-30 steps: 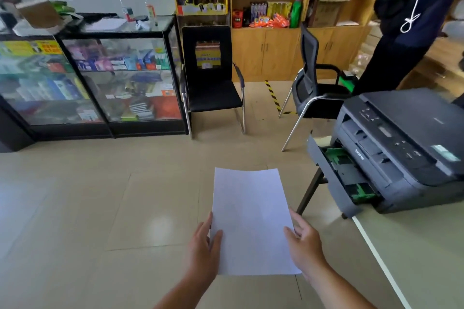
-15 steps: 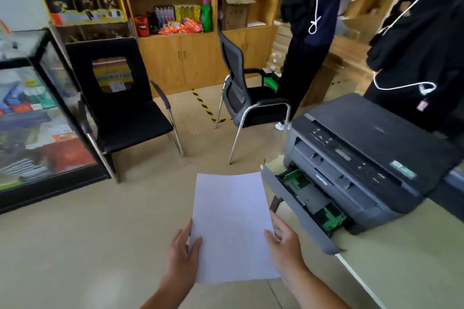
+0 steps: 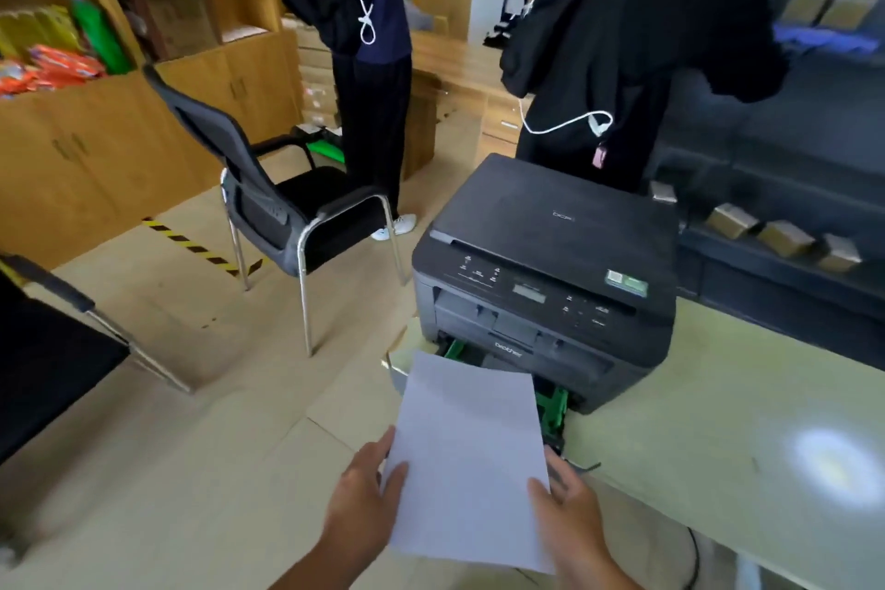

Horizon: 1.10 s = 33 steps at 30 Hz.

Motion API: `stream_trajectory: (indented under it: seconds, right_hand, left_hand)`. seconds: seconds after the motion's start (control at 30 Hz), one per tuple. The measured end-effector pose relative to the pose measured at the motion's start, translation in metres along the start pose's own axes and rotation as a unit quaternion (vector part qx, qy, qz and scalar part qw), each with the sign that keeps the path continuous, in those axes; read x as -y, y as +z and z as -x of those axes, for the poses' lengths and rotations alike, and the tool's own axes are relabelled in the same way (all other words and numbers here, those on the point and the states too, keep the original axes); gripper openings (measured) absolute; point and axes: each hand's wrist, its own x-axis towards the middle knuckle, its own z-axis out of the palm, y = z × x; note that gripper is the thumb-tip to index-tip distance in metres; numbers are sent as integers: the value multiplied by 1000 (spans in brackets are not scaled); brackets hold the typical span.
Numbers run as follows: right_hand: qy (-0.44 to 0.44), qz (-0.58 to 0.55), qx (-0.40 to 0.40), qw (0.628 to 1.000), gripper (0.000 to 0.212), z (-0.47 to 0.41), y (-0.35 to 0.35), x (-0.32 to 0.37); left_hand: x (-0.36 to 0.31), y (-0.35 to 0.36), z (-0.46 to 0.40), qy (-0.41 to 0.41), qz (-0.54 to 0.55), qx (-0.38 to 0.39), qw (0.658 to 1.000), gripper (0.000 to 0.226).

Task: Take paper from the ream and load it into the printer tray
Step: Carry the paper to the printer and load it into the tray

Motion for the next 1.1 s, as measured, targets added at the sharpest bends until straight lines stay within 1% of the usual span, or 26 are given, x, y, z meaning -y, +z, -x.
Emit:
stream_trajectory:
  seconds: [0.1,0.27,0.4,0.5,0.63,0.83,1.0,1.1]
  right_hand:
    - [22,-8,-30,999,47,-16,-2,-7]
    - [44,-21,-80,996,40,-32,-3,-6]
    - [42,-18,-117,992,43,-39,0,0]
    - [60,-6,-142,988,43,-42,6,3]
    - [74,2,-172,982,46,-45,17,11]
    - [123,-26,-164,978,46,-60,27,16]
    - [124,8,-158,980,40,-72,27,19]
    - [146,40,-130,980,37,-75,23,19]
  left_hand:
    - [-15,4,-23,11,-11,42,999,47]
    - [-26,12,-55,22,-9,101,995,44]
    - [-30,16,-78,33,0,137,990,41]
    - [-35,18,-96,34,10,169,985,35]
    - [-30,16,-118,62,-13,201,978,35]
    - [-35,13,-134,56,-33,201,977,35]
    - [-48,14,-138,41,-53,200,978,33]
    - [-50,15,-136,34,-66,196,978,37]
